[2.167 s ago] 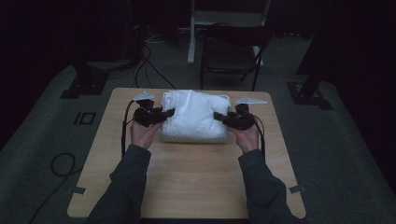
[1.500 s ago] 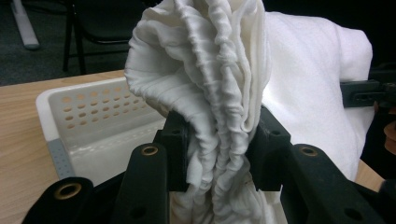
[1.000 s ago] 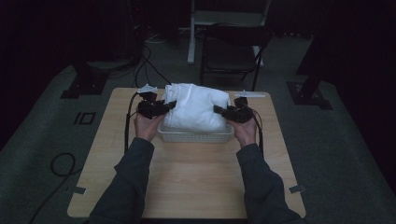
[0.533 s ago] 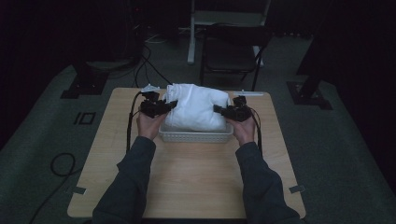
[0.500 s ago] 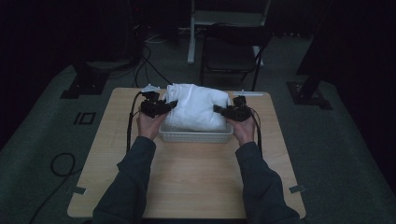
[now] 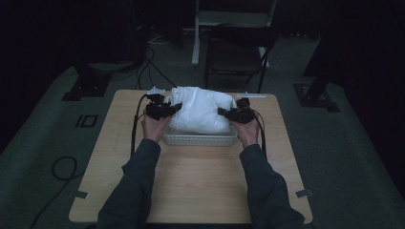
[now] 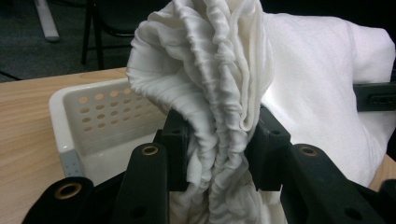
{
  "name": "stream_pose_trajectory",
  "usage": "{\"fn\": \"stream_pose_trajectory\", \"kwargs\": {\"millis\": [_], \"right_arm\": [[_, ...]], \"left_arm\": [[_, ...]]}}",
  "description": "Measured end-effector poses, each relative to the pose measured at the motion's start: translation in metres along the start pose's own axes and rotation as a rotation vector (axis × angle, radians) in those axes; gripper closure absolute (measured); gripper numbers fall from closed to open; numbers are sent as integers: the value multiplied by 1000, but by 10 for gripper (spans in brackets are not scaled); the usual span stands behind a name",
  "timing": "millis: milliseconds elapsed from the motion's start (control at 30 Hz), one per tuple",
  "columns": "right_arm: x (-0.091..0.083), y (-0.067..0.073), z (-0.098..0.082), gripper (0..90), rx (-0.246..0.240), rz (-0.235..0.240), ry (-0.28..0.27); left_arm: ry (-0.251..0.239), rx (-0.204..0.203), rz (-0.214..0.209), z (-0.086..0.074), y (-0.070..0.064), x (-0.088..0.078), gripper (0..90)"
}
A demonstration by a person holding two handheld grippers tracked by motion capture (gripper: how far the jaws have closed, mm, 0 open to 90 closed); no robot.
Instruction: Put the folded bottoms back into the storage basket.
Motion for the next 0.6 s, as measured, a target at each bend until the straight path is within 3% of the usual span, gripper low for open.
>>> {"fn": "stream_pose_trajectory", "kwargs": {"millis": [600], "right_arm": [[16,-6,-8,653,15,-33,38]], "left_arm": [[52,-14,37,-9,8,18,634]]}}
Point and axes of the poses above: each handheld gripper's, and its own axes: x roughly forward along the jaws, z roughly out of its top, y roughly to its left, the point moved 3 cm from there along x, roughly forward along the jaws, and after that the axes turned 2 degrees about -x, right-handed, at the moved point
